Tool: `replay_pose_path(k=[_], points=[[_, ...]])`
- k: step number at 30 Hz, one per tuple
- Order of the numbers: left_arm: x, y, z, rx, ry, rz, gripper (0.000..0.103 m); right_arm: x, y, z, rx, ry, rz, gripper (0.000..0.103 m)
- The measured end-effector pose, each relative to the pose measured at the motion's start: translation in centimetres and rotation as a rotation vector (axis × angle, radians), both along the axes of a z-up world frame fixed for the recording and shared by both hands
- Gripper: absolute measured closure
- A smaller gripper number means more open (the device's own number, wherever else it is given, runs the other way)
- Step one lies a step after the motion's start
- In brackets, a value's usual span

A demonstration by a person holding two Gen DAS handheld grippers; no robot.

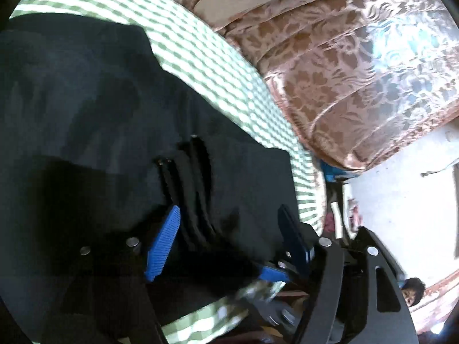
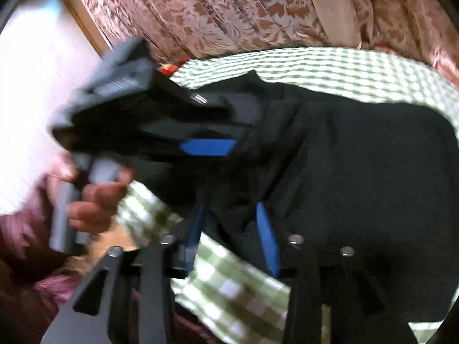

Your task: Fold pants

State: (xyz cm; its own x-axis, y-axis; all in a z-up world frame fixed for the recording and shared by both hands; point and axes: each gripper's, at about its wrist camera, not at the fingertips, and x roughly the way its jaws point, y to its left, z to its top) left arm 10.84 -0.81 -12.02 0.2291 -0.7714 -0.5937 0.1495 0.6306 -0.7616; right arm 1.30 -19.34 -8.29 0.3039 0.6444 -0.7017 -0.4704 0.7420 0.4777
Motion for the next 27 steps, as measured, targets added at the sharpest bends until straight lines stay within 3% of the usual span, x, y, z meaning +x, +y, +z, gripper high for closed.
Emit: replay_pose_path(k=[4,6,7,10,12,16,20,22,26,27], points=[[0.4,-0.4,-0.9,0.006,0.038,-0.032,0.035,-0.6,-3.1,1.6,0.051,0.021,-0.053,0.064],[0.5,-0.6,-1.0,0.019,0.037,-0.043,0.057,-1.4,-6.1,2.5,0.048,0.015,-0.130,0.064],[0.6,-1.1,-1.0,0.067,0.030,-0.048,0.081,-1.7,-7.6,3.0,0.046,0.012,-0.174,0.064],[0.5,-1.6,0.0,0.097,-0.044,-0.063,0.085,-3.0,-13.8,4.2,0.038,0.013,-0.369,0.066],[0.1,-1.5,2.0,0.077,-0.148,-0.064,0.085,-3.7,-17.5,4.3,0.014,0.028,-0.489,0.075],[-0.8,-1.1,3.7,0.087,-0.231,-0.093,0.085,-4.4,-21.1,3.5,-0.030,0.062,-0.636,0.087],[-1.1,-1.1,1.3,0.207,-0.200,-0.108,0.085,-3.7,-19.5,3.2,-0.003,0.061,-0.588,0.088],[-1.3,-0.8,0.5,0.214,-0.182,-0.107,0.085,-3.3,-18.1,2.9,-0.016,0.065,-0.534,0.088],[-1.2,0.0,0.7,0.201,-0.184,-0.090,0.085,-3.2,-15.9,0.7,-0.190,0.084,-0.440,0.091],[-1.4,0.1,0.8,0.209,-0.192,-0.095,0.085,-3.5,-16.1,0.6,-0.181,0.080,-0.442,0.091]])
